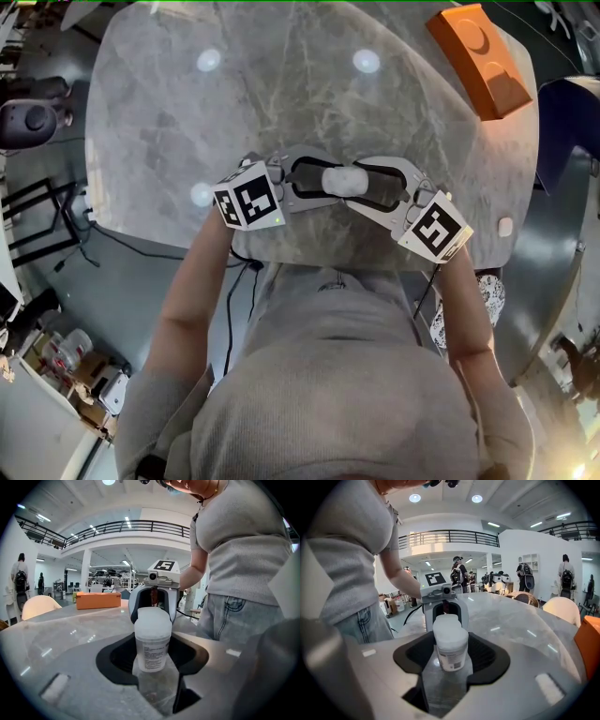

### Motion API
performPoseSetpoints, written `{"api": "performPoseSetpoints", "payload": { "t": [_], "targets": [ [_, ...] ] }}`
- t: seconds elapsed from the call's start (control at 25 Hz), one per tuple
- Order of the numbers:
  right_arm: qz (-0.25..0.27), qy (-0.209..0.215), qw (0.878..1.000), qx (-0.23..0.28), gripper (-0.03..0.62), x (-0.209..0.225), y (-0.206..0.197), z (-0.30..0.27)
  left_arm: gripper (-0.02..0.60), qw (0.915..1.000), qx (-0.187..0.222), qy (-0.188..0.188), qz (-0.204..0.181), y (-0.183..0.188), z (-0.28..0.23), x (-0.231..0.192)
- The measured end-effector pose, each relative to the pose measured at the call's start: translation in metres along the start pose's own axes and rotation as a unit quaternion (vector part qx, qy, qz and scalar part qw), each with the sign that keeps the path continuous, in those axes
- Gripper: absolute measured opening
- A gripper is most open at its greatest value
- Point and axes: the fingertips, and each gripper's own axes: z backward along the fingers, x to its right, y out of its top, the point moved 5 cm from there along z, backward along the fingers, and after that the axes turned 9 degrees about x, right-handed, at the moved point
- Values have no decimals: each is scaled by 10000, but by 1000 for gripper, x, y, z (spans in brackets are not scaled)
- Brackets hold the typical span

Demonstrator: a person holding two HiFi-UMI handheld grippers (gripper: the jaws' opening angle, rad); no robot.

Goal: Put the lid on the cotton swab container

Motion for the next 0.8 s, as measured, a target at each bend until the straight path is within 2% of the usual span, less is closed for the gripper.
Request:
{"api": "performPoseSetpoints", "payload": {
  "t": [0.36,0.64,0.8],
  "targets": [
    [-21,-43,10000,-36,229,-2,-9,-2,201,9999,-92,-137,-17,-8,-5,1],
    [25,-76,10000,50,229,-1,-11,0,207,9999,-11,-102,70,-6,-7,-2],
    [40,-84,9999,60,229,-2,-13,0,215,9999,-145,-13,44,-8,-8,-1]
  ]
}}
